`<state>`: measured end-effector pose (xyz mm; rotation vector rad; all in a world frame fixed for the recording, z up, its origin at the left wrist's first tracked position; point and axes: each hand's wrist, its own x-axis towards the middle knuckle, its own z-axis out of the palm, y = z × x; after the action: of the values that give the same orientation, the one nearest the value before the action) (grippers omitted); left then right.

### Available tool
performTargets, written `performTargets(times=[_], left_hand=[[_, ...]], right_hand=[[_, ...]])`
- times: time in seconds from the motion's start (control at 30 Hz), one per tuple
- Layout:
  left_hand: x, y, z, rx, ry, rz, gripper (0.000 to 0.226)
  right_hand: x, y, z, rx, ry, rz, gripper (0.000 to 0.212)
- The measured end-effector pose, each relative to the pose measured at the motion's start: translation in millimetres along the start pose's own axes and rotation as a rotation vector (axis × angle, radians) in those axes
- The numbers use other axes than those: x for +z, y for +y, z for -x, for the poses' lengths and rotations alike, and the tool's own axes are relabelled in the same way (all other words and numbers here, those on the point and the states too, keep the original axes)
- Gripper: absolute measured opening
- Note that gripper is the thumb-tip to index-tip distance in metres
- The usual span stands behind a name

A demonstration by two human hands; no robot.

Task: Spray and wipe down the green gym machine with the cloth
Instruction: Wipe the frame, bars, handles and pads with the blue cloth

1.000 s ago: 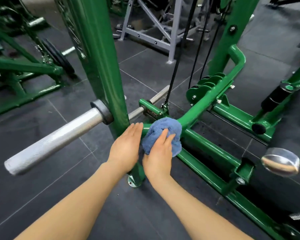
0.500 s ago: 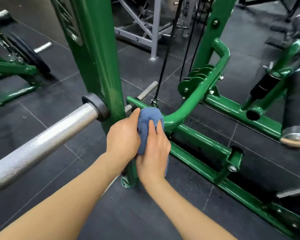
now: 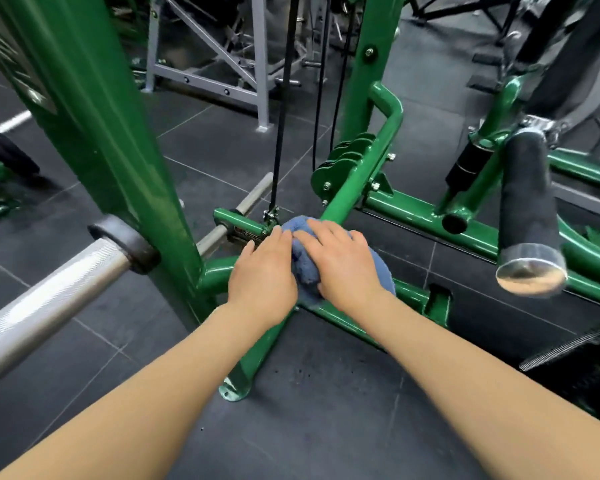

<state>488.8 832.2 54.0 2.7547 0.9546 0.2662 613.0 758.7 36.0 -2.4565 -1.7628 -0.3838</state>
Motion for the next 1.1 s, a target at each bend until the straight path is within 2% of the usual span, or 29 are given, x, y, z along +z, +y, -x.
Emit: performTargets(times=[0.1, 0.23, 0.37, 0.6, 0.77, 0.87, 0.93, 0.97, 1.03, 1.1], left_hand=[[5.0, 21.1, -12.7, 0.012, -0.092, -0.188, 0.042], [10.8, 29.5, -26.8, 0.006, -0.126, -0.291, 0.047], [10.1, 27.1, -30.3, 0.040, -0.104, -0.337, 0.056], [24.6, 32.6, -27.9, 0.031, -0.038, -0.385, 0.048], [40.0, 34.0, -16.6, -0.099, -0.041, -0.449, 0.059], [52.6, 35.2, -6.2, -0.074, 0.102, -0.374, 0.062], [66.3, 39.0, 4.1, -0.033, 0.210, -0.318, 0.058], [73.6, 43.5, 13.7, -0.001, 0.219, -0.310, 0.057], [102.7, 64.1, 40.3, 0.106, 0.134, -0.297, 0.061], [138.5, 95.9, 67.4, 0.197, -0.052, -0.250, 0.062]], right_hand=[[-5.1, 37.8, -25.1, 0.116, -0.169, 0.079, 0.076], [-2.0, 56.0, -64.9, 0.159, -0.261, 0.147, 0.076], [2.2, 59.0, -76.8, 0.201, -0.253, 0.063, 0.069], [-2.2, 27.3, -27.6, 0.250, -0.163, -0.152, 0.072], [-4.5, 10.4, -5.3, 0.264, -0.160, -0.285, 0.071], [-0.9, 14.3, 14.7, 0.278, -0.145, -0.450, 0.068], [8.1, 17.7, 43.9, 0.275, -0.155, -0.516, 0.053], [14.2, 16.1, 63.4, 0.220, -0.200, -0.439, 0.047], [35.7, 22.0, 119.2, 0.144, -0.407, -0.296, 0.045], [55.5, 44.3, 179.0, 0.240, -0.598, -0.290, 0.051]])
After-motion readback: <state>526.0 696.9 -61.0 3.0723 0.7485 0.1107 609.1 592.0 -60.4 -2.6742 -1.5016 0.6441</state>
